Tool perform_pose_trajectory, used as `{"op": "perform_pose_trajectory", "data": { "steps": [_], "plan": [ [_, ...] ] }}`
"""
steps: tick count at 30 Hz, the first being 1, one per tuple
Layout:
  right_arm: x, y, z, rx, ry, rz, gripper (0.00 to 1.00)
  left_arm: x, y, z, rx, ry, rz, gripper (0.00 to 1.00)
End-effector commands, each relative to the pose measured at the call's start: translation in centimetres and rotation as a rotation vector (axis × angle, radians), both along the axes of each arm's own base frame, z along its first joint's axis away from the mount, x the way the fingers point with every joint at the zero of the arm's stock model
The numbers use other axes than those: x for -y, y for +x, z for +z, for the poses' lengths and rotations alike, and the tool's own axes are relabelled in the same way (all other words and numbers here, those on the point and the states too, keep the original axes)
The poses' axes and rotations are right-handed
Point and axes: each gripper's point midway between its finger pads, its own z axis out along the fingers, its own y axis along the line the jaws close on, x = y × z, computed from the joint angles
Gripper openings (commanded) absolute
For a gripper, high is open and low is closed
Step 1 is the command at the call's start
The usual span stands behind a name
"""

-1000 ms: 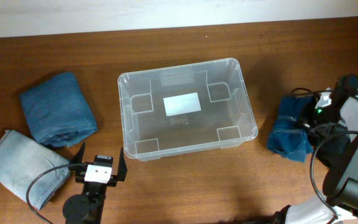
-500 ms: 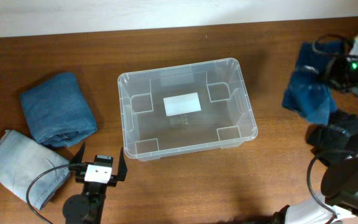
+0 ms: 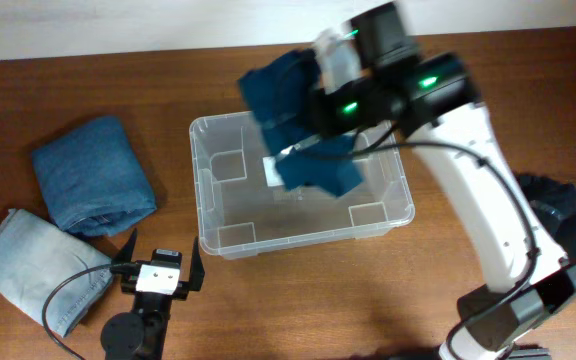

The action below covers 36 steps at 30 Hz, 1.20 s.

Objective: Pack container
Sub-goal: 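Carry the teal bundle into the box's left half and release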

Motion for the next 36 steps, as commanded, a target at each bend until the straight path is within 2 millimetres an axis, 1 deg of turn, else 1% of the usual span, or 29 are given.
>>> {"op": "perform_pose_trajectory", "data": {
  "steps": [1,2,4,5,6,10,12,14,17,23,26,32,36],
  "plan": [
    [-2.5,-0.1,-0.4,0.039,-0.060,-0.022,0.13,0.0,0.0,-0.2,0.003,0.018,-0.003,0.99],
    [-3.8,-0.5,-1.1,0.025,-0.061,-0.005,0.11,0.0,0.0,-0.2,0.003,0.018,-0.003,0.99],
    [-5.8,-0.8,-2.9,-0.012,-0.069,0.006,0.09,0.0,0.0,-0.2,0.003,0.018,-0.003,0.99],
    [-6.3,-0.8,-3.5,-0.021,-0.073,0.013,0.08,0.0,0.0,-0.2,0.003,0.018,-0.003,0.99],
    [-7.1,-0.6,-4.7,-0.046,-0.081,0.003,0.08,0.0,0.0,-0.2,0.003,0.018,-0.003,0.99],
    [-8.4,0.2,-8.4,-0.140,-0.091,-0.071,0.05,0.0,0.0,-0.2,0.003,0.018,-0.003,0.99],
    [-8.7,0.5,-10.0,-0.189,-0.092,-0.113,0.05,0.0,0.0,-0.2,0.003,0.018,-0.003,0.99],
    [-8.8,0.6,-11.1,-0.233,-0.091,-0.160,0.04,0.0,0.0,-0.2,0.003,0.018,-0.003,0.99],
    [-8.8,0.9,-11.6,-0.262,-0.081,-0.210,0.04,0.0,0.0,-0.2,0.003,0.018,-0.003,0.99],
    [-9.0,1.1,-11.5,-0.284,-0.054,-0.270,0.04,0.0,0.0,-0.2,0.003,0.018,-0.003,0.99],
    [-8.9,1.1,-11.9,-0.293,-0.055,-0.287,0.04,0.0,0.0,-0.2,0.003,0.018,-0.003,0.99],
    [-8.4,0.5,-13.4,-0.324,-0.086,-0.289,0.04,0.0,0.0,-0.2,0.003,0.018,-0.003,0.99],
    [-8.4,0.4,-14.1,-0.329,-0.090,-0.289,0.04,0.0,0.0,-0.2,0.003,0.018,-0.003,0.99]
  ]
}}
